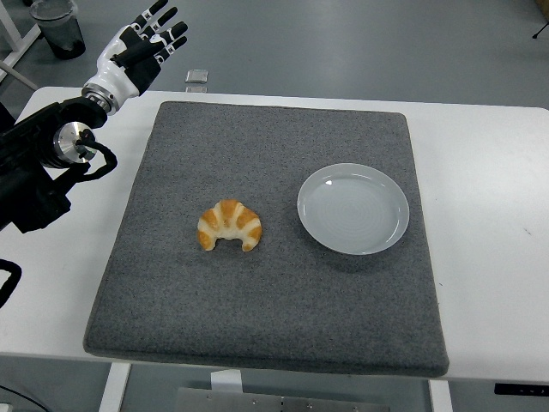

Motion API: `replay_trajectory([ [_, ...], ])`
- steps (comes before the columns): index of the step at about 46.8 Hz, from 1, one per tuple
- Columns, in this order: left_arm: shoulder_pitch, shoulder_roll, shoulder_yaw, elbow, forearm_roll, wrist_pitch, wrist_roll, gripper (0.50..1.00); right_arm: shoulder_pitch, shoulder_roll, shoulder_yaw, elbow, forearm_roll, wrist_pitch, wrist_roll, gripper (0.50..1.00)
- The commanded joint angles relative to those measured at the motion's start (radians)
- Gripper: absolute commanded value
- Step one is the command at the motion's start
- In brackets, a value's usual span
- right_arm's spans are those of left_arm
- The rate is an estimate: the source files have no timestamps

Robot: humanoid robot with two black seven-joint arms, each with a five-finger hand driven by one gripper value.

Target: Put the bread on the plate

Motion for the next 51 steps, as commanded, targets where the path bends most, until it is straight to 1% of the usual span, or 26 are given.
replay_trajectory([
  [1,0.001,0.0,0.001,-0.002,0.001,0.0,0.0,0.99,0.0,0.0,0.0,0.0,0.0,0.0,0.0,0.932],
  [4,0.002,0.001,0.001,-0.015,0.001,0.001,0.0,0.99,-0.001,0.0,0.0,0.0,0.0,0.0,0.0,0.932],
  [8,0.006,0.011,0.003,-0.065,0.001,0.018,0.002,0.99,-0.001,0.0,0.0,0.0,0.0,0.0,0.0,0.932],
  [12,0.007,0.044,0.007,-0.125,0.003,0.047,0.002,0.988,0.0,0.0,0.0,0.0,0.0,0.002,0.0,0.93],
  [17,0.004,0.084,0.013,-0.232,0.011,0.124,0.002,0.984,0.0,0.0,0.0,0.0,0.0,0.003,0.0,0.93],
  [20,0.002,0.112,0.022,-0.307,0.046,0.175,0.0,0.984,0.0,0.0,0.0,0.0,0.0,0.003,0.0,0.93],
  [27,0.002,0.158,0.027,-0.482,0.23,0.33,-0.003,0.981,0.0,0.0,0.0,0.0,0.0,0.003,0.0,0.932],
  [33,0.002,0.185,0.044,-0.617,0.369,0.432,-0.002,0.981,0.0,0.0,0.0,0.0,0.0,0.003,0.0,0.93],
  [37,-0.016,0.224,0.091,-0.699,0.4,0.466,-0.002,0.981,-0.001,0.0,0.0,0.0,0.0,0.003,0.0,0.93],
  [41,-0.053,0.276,0.148,-0.763,0.402,0.483,-0.002,0.981,-0.001,0.0,-0.002,0.0,0.0,0.005,0.0,0.93],
  [48,-0.125,0.363,0.207,-0.848,0.4,0.485,0.003,0.981,-0.001,0.0,0.0,0.0,0.0,0.006,0.0,0.93],
  [51,-0.169,0.406,0.233,-0.894,0.4,0.479,0.006,0.981,0.0,0.0,0.0,0.0,0.0,0.006,0.0,0.932],
])
